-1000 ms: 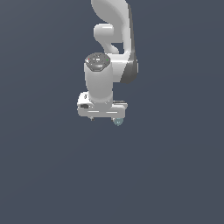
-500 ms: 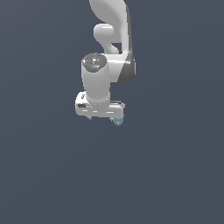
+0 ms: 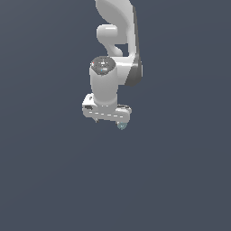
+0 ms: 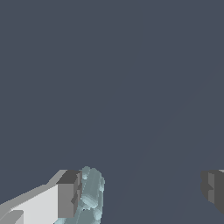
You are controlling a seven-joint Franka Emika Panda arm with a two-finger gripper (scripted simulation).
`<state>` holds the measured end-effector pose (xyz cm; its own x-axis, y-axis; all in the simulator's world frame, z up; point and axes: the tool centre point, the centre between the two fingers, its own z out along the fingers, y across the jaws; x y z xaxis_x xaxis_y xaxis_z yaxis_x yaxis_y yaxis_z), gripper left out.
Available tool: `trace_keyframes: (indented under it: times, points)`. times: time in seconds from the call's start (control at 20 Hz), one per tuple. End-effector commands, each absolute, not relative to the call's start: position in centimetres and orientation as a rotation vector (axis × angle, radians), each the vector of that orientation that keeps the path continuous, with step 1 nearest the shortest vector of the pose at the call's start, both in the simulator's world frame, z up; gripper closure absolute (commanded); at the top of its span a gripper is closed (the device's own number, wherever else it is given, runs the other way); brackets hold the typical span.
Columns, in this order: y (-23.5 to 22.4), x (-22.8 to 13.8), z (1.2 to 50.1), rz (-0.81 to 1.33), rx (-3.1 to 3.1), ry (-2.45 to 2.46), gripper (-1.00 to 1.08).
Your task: Pick up the object and move it to a goal position.
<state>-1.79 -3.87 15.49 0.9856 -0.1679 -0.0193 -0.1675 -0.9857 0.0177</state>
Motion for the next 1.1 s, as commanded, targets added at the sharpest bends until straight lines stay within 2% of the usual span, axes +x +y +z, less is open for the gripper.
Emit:
trace_keyframes:
  times: [0.0,1.05]
  points:
    - [-3.3,-2.2,15.1,-0.03,3.109,-0.325,-0.92]
    - [2.4,-7.7,11.6,-0.006,2.971,-1.01,-0.92]
